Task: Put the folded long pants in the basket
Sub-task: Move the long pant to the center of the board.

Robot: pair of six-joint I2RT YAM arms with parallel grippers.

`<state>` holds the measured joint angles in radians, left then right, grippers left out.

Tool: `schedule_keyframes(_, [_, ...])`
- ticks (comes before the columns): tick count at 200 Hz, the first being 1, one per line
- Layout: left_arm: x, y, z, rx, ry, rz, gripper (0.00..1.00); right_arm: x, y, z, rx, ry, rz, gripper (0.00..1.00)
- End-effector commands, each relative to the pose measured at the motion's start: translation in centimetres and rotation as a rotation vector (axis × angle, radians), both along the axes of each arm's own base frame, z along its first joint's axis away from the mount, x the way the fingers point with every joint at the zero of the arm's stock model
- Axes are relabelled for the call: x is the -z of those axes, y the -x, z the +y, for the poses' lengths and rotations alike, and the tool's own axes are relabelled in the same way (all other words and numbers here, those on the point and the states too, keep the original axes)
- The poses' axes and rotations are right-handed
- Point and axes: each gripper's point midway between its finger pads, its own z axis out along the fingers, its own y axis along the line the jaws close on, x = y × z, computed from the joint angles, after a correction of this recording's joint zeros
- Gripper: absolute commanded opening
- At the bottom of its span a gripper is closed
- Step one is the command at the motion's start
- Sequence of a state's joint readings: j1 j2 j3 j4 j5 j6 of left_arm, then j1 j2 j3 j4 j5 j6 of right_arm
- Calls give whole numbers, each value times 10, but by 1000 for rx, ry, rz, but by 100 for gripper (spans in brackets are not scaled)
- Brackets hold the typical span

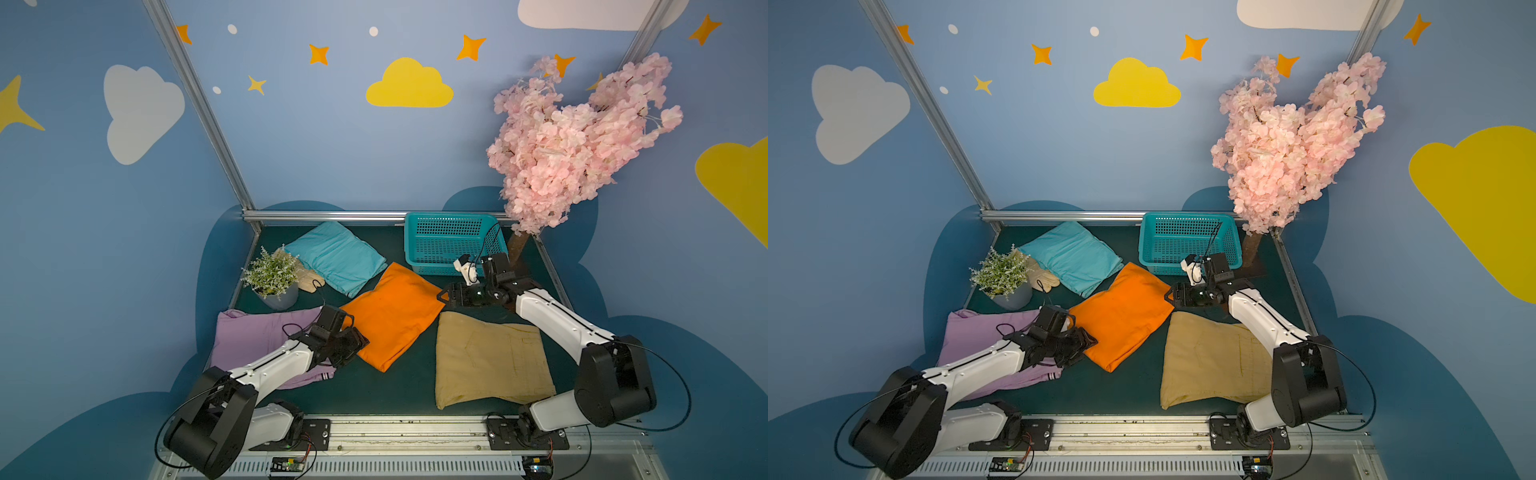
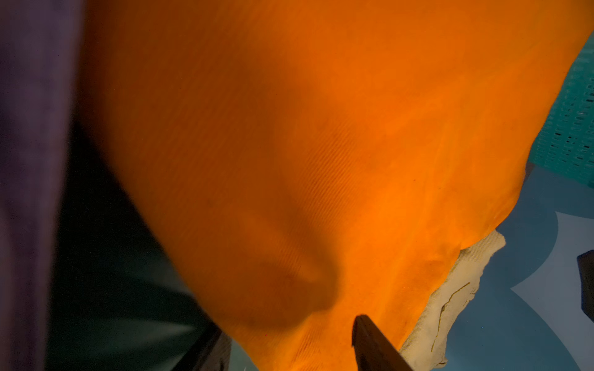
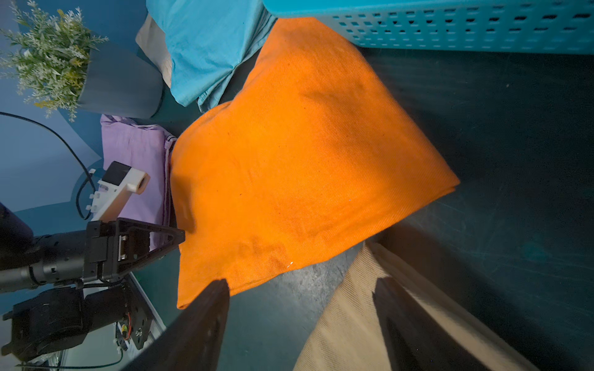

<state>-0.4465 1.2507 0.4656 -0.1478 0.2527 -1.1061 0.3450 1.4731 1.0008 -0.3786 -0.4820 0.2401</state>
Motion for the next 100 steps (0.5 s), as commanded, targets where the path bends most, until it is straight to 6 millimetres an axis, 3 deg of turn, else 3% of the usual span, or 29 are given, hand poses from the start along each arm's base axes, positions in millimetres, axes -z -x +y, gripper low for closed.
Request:
schedule_keyframes(1, [-3, -6, -2, 6, -5, -29, 64, 2, 10, 1, -28, 2, 12, 77])
schedule_keyframes(30, [1, -5, 7, -11, -48, -31, 52, 2, 11, 0, -26, 2, 7, 77])
schedule_keyframes(68, [-1, -7, 6, 9, -58, -46, 22, 3, 11, 2, -33, -8, 19, 77])
schedule_keyframes(100, [-18, -17, 1, 76, -99, -102, 3, 3, 17, 0, -38, -4, 18, 77])
